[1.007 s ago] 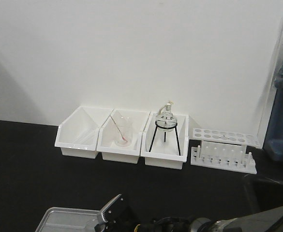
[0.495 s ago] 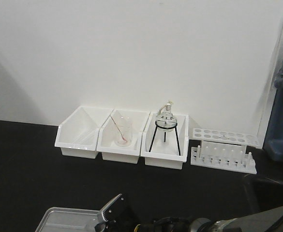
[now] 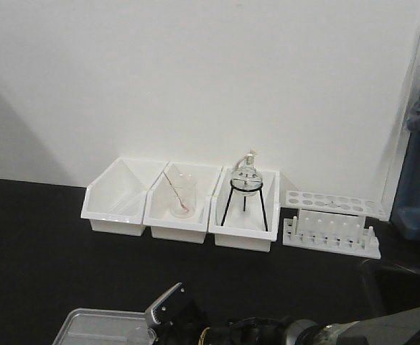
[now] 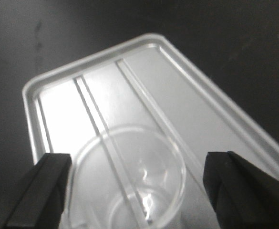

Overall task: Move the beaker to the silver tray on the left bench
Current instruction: 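Open the right gripper and lift it away from the beaker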

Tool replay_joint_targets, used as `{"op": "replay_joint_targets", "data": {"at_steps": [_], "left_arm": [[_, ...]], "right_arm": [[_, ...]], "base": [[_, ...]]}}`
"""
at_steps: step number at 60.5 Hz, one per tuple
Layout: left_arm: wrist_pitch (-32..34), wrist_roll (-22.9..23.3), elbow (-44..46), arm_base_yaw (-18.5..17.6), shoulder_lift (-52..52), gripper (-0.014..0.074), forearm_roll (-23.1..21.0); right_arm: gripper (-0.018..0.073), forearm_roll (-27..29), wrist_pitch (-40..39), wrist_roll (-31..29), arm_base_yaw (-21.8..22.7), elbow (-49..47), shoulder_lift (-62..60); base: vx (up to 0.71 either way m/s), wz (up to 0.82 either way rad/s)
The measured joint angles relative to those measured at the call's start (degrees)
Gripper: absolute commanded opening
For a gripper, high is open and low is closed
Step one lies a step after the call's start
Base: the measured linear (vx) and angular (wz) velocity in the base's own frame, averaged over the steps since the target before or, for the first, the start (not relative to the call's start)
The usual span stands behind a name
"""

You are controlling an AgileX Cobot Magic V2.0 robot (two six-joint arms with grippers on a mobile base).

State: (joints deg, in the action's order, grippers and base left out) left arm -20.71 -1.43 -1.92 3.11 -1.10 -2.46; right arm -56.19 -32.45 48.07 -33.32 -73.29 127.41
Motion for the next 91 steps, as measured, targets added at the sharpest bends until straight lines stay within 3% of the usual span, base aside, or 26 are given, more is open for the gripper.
{"op": "replay_joint_targets", "data": {"at_steps": [23, 34, 43, 63, 71, 91], "left_arm": [[0.00, 0.00, 0.00, 0.00, 0.00, 0.0001, 0.00], [0.00, 0.00, 0.00, 0.00, 0.00, 0.0001, 0.00], [0.00, 0.00, 0.00, 0.00, 0.00, 0.0001, 0.00], [0.00, 0.00, 0.00, 0.00, 0.00, 0.0001, 0.00], [0.00, 0.00, 0.00, 0.00, 0.00, 0.0001, 0.00], [0.00, 0.00, 0.00, 0.00, 0.00, 0.0001, 0.00]], "right_arm": [[0.0587, -0.19, 0.10, 0.43, 0.00, 0.23, -6.19], [0.0580, -2.07, 0.34, 9.06, 0.00, 0.23, -15.28], [0.0541, -10.81, 0.11, 15.74, 0.17, 0.23, -25.41], [0.0420, -37.79, -3.06, 40.50, 0.17, 0.23, -43.53], [0.0382, -41.28, -3.44, 45.01, 0.17, 0.24, -46.25], [0.0292, -41.98, -3.63, 46.05, 0.17, 0.24, -47.42]], "base": [[0.00, 0.00], [0.00, 0.00], [0.00, 0.00], [0.00, 0.00], [0.00, 0.00], [0.00, 0.00]]}}
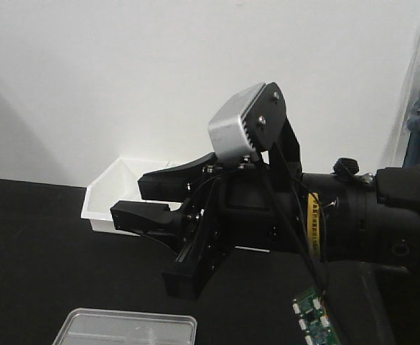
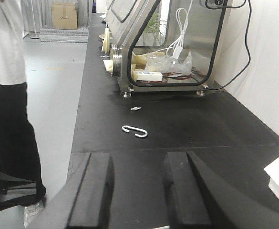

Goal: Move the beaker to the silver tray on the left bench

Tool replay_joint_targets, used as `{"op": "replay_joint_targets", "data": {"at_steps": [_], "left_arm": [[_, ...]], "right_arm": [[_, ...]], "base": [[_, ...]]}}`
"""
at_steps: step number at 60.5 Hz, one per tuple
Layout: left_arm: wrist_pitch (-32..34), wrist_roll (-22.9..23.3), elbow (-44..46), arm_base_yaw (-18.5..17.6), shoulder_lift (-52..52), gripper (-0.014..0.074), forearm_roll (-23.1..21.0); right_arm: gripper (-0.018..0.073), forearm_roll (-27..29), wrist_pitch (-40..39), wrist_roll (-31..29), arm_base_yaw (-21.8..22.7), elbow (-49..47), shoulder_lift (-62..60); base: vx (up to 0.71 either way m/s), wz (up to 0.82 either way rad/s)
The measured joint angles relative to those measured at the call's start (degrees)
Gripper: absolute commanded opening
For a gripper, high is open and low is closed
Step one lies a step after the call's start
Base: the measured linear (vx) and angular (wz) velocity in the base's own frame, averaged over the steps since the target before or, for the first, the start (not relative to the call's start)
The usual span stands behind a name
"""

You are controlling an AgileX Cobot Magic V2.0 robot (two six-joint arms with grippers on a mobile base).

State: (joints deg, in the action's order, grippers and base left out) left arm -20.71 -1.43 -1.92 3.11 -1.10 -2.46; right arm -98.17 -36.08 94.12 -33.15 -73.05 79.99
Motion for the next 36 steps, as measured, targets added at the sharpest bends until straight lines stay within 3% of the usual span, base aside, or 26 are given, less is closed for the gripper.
{"op": "replay_joint_targets", "data": {"at_steps": [16, 23, 31, 36], "left_arm": [[0.00, 0.00, 0.00, 0.00, 0.00, 0.0001, 0.00], [0.00, 0.00, 0.00, 0.00, 0.00, 0.0001, 0.00], [0.00, 0.00, 0.00, 0.00, 0.00, 0.0001, 0.00], [0.00, 0.00, 0.00, 0.00, 0.00, 0.0001, 0.00]], "right_arm": [[0.0201, 0.06, 0.33, 0.00, 0.00, 0.05, -0.61], [0.0134, 3.86, 3.24, -0.08, 0.00, 0.05, -2.16], [0.0025, 15.96, 8.40, -4.73, 0.00, 1.81, -5.24], [-0.0017, 30.88, 15.17, -13.97, 0.00, 5.37, -8.51]], "base": [[0.00, 0.00], [0.00, 0.00], [0.00, 0.00], [0.00, 0.00]]}}
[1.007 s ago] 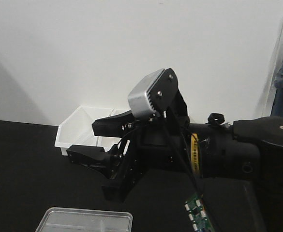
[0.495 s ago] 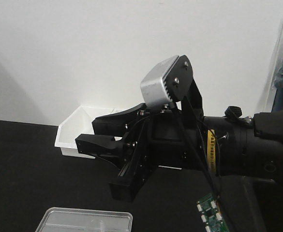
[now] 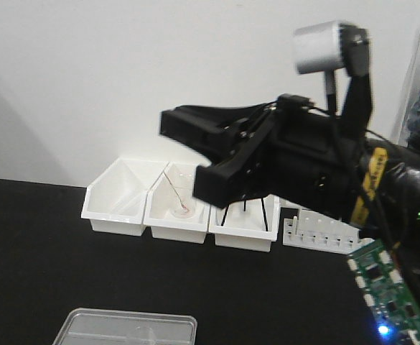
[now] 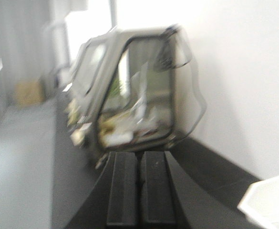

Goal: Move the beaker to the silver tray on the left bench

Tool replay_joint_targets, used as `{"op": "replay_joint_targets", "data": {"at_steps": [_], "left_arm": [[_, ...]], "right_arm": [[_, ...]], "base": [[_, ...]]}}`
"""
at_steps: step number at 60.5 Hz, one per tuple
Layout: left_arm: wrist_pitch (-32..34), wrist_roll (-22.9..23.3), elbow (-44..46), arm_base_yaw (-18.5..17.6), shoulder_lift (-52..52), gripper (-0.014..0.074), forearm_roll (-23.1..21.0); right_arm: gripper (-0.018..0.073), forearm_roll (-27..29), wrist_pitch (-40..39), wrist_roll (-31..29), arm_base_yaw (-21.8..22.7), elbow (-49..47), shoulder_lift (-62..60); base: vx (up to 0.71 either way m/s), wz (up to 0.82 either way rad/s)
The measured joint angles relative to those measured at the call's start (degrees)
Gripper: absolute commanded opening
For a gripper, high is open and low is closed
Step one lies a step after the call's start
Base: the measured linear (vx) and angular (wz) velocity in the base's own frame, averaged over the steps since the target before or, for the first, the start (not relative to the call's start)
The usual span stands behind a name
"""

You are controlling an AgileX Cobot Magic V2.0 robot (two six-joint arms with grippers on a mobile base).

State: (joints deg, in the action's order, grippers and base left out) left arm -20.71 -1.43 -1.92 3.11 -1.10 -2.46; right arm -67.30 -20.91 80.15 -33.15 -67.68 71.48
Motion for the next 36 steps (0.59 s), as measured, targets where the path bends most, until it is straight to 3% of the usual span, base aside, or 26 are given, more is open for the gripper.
{"op": "replay_joint_targets", "data": {"at_steps": [6, 10, 14, 18, 23, 27, 36], "left_arm": [[0.00, 0.00, 0.00, 0.00, 0.00, 0.0001, 0.00], [0.00, 0.00, 0.00, 0.00, 0.00, 0.0001, 0.00], [0.00, 0.00, 0.00, 0.00, 0.00, 0.0001, 0.00], [0.00, 0.00, 0.00, 0.00, 0.00, 0.0001, 0.00], [0.00, 0.00, 0.00, 0.00, 0.00, 0.0001, 0.00], [0.00, 0.00, 0.00, 0.00, 0.00, 0.0001, 0.00], [0.00, 0.00, 0.00, 0.00, 0.00, 0.0001, 0.00]], "right_arm": [[-0.0015, 19.76, 11.67, -15.99, 0.00, 5.29, -5.54], [-0.0015, 33.19, 20.91, -30.23, 0.06, 9.04, -10.64], [-0.0015, 42.61, 30.86, -45.21, 0.10, 12.27, -16.29], [-0.0015, 45.73, 37.16, -58.56, 0.10, 15.40, -22.34], [-0.0015, 44.84, 39.99, -68.03, 1.38, 19.91, -30.14], [-0.0015, 43.24, 40.65, -70.44, 5.05, 24.33, -37.03], [-0.0015, 43.60, 41.35, -69.19, 15.55, 34.09, -51.07]], "base": [[0.00, 0.00], [0.00, 0.00], [0.00, 0.00], [0.00, 0.00], [0.00, 0.00], [0.00, 0.00], [0.00, 0.00]]}}
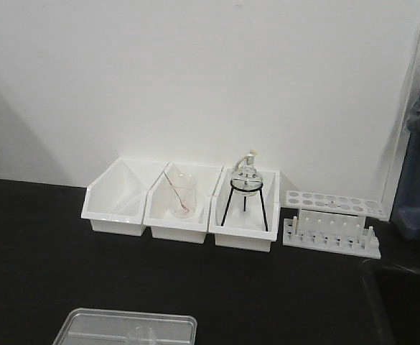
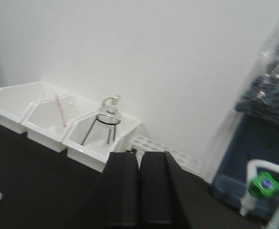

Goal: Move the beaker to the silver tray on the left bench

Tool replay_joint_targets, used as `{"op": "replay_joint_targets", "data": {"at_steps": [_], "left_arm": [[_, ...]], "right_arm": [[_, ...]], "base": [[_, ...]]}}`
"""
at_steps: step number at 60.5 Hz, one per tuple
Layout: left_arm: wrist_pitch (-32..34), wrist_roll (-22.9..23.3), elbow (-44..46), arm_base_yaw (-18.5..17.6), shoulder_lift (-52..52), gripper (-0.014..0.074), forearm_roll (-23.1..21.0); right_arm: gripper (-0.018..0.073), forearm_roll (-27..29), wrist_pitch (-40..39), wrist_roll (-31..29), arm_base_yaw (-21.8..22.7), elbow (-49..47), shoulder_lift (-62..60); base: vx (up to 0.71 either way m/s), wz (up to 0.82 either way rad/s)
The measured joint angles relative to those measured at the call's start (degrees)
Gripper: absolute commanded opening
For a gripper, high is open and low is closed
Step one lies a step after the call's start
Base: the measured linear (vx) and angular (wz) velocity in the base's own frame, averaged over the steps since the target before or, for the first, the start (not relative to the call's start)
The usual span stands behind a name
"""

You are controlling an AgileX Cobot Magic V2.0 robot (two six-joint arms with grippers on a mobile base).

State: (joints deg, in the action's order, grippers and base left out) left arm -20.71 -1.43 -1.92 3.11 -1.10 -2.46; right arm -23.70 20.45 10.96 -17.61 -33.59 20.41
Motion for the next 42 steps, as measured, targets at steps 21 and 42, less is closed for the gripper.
{"op": "replay_joint_targets", "data": {"at_steps": [21, 42], "left_arm": [[0.00, 0.00, 0.00, 0.00, 0.00, 0.0001, 0.00], [-0.01, 0.00, 0.00, 0.00, 0.00, 0.0001, 0.00]], "right_arm": [[-0.0015, 16.65, -5.00, -2.88, 10.95, 29.36, -20.62], [-0.0015, 20.79, -14.32, -7.57, 12.29, 35.36, -21.04]], "base": [[0.00, 0.00], [0.00, 0.00]]}}
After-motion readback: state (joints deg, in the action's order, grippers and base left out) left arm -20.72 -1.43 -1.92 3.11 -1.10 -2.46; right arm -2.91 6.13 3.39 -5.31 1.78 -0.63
